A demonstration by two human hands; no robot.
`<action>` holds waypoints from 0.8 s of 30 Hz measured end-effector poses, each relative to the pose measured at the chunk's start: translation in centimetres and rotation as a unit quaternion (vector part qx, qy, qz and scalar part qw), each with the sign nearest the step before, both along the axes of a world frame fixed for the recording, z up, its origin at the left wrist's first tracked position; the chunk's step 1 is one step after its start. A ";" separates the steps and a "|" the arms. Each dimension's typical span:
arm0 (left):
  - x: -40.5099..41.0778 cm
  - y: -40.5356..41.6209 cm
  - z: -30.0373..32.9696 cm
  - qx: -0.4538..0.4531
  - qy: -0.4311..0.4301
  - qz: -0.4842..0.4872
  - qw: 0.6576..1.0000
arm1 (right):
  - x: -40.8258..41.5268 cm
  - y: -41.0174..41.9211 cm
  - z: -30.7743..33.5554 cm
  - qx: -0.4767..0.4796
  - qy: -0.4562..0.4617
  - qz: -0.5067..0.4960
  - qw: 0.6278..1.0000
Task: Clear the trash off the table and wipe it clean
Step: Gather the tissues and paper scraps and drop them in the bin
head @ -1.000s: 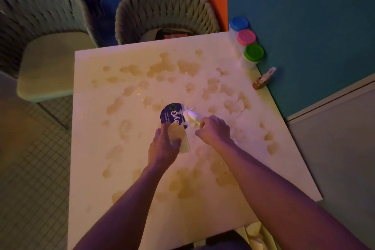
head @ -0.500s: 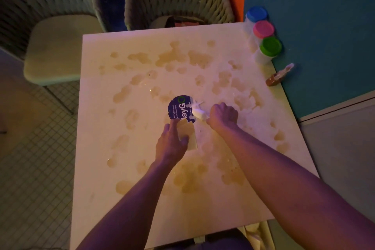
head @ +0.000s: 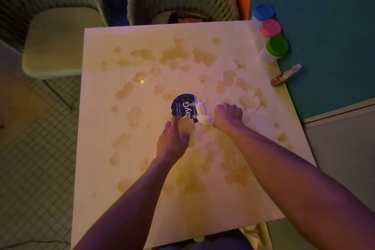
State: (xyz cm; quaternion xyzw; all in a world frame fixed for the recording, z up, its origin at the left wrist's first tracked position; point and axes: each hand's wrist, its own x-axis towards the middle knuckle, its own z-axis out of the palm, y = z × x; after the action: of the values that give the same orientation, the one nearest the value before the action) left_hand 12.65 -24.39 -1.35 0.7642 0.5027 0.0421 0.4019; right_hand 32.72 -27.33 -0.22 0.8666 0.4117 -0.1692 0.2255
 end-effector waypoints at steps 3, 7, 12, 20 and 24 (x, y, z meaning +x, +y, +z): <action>-0.1 0.1 0.1 -0.005 0.003 -0.001 1.000 | -0.2 0.0 0.1 -0.016 0.001 0.008 1.000; -0.2 0.3 0.0 -0.013 0.005 -0.003 1.000 | -0.2 0.1 0.5 -0.028 0.016 0.003 0.999; -0.3 0.5 0.0 -0.015 0.006 -0.003 1.000 | 0.2 0.1 0.9 -0.018 0.039 -0.006 0.999; -0.7 0.8 -0.2 -0.020 0.009 0.003 1.000 | 0.6 0.4 1.5 0.018 0.076 -0.026 0.997; -0.6 0.9 -0.3 -0.016 0.006 0.001 1.000 | 0.6 0.5 1.2 0.024 0.076 0.014 0.997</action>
State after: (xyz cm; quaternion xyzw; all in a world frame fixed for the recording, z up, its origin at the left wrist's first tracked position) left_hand 12.09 -23.51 -1.61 0.7572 0.5066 0.0299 0.4112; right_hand 33.31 -26.85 0.97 0.8508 0.4433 -0.2217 0.1748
